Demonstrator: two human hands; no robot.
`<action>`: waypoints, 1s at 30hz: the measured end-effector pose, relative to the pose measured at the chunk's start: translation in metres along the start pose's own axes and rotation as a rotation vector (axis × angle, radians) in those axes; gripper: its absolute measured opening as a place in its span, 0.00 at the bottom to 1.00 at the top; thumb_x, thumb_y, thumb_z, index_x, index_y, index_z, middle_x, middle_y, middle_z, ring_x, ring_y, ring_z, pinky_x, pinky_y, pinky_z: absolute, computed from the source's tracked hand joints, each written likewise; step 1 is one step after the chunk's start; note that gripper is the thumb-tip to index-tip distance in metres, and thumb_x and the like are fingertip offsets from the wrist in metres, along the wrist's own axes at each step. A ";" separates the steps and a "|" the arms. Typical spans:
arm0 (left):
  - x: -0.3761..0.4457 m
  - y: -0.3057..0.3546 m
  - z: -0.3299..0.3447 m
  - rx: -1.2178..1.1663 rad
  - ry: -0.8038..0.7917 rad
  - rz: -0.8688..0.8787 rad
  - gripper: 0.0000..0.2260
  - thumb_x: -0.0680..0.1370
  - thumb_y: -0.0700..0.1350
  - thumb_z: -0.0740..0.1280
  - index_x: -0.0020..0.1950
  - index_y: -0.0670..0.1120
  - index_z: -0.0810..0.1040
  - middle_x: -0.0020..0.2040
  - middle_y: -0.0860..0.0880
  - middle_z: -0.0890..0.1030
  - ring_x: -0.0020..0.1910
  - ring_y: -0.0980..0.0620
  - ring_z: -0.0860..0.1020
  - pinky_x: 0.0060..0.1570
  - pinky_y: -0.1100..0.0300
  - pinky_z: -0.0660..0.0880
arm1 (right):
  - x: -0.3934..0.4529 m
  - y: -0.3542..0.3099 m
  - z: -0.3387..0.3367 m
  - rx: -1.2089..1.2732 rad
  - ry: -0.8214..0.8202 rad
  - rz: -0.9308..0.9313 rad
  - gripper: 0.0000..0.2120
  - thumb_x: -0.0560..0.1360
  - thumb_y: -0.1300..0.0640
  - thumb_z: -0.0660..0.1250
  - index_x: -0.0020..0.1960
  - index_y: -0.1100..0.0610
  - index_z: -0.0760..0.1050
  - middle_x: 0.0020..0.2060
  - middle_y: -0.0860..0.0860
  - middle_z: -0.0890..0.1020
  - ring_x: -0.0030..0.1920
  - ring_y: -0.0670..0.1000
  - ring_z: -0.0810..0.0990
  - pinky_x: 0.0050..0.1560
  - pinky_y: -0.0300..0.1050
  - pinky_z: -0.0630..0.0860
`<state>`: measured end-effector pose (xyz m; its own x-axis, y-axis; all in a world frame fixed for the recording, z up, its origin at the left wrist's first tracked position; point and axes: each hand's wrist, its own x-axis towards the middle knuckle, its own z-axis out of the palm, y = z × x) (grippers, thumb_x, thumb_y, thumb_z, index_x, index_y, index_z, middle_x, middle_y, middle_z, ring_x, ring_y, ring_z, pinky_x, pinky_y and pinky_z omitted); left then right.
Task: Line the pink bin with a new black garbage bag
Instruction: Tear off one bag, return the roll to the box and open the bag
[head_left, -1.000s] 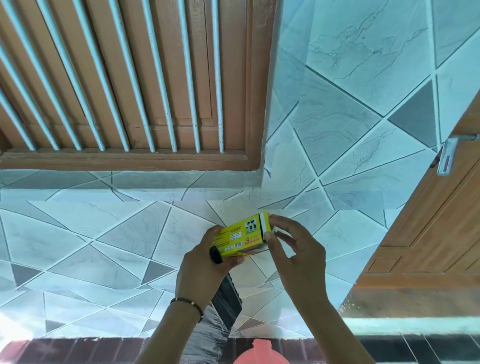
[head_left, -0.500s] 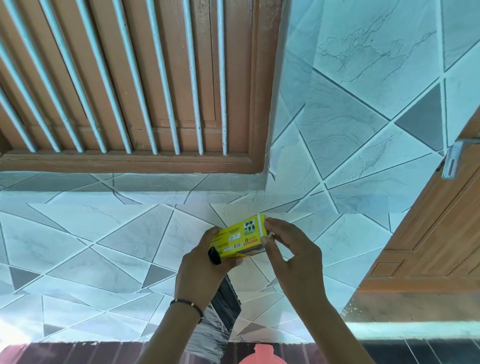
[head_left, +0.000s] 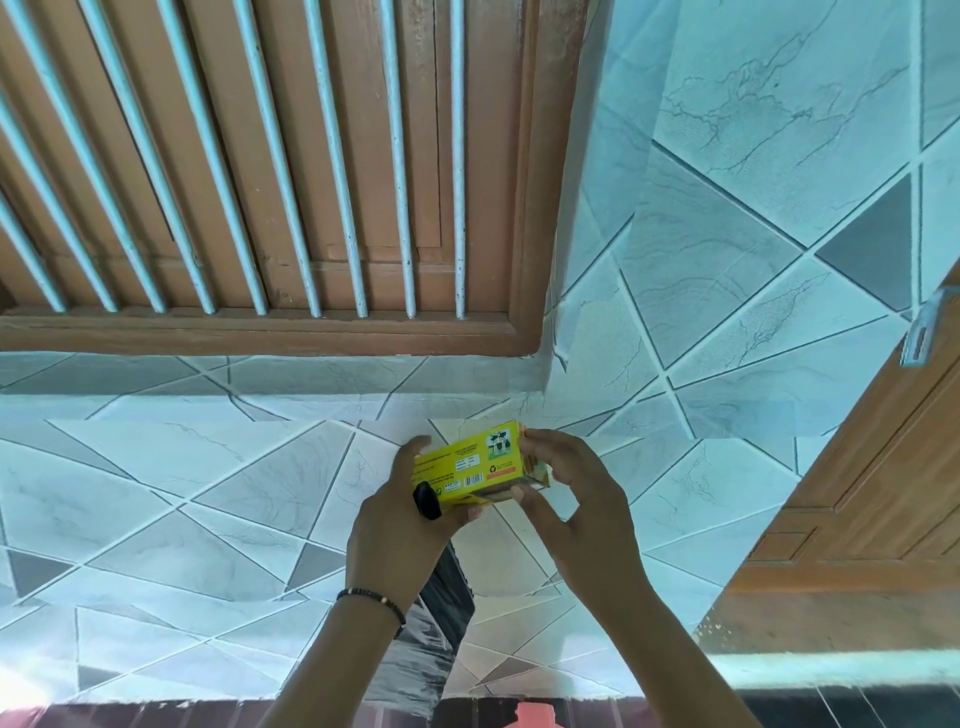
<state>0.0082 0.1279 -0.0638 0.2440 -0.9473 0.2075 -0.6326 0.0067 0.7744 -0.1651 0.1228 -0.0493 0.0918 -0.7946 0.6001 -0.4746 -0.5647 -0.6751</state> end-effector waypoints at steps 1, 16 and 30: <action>0.004 0.001 -0.001 -0.013 0.013 -0.015 0.35 0.66 0.57 0.74 0.68 0.58 0.60 0.42 0.52 0.82 0.43 0.46 0.81 0.43 0.55 0.78 | 0.005 0.002 0.001 -0.017 0.024 -0.011 0.18 0.70 0.57 0.69 0.59 0.47 0.75 0.56 0.47 0.78 0.56 0.44 0.76 0.54 0.42 0.76; 0.131 0.008 -0.013 -0.053 0.127 0.053 0.19 0.75 0.45 0.67 0.64 0.45 0.69 0.47 0.42 0.83 0.49 0.39 0.80 0.45 0.53 0.75 | 0.101 0.020 0.049 -0.080 -0.108 0.207 0.25 0.73 0.61 0.66 0.69 0.56 0.66 0.58 0.48 0.75 0.60 0.48 0.74 0.60 0.37 0.67; 0.150 0.011 0.012 0.002 0.126 0.108 0.09 0.76 0.48 0.65 0.51 0.44 0.74 0.41 0.44 0.80 0.43 0.41 0.78 0.39 0.53 0.75 | 0.096 0.031 0.060 -0.306 -0.027 0.228 0.21 0.73 0.62 0.64 0.66 0.61 0.70 0.62 0.58 0.74 0.64 0.56 0.72 0.64 0.43 0.66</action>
<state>0.0292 -0.0183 -0.0314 0.2644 -0.8935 0.3631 -0.6619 0.1058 0.7421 -0.1179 0.0158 -0.0383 -0.0248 -0.9000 0.4352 -0.7249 -0.2836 -0.6278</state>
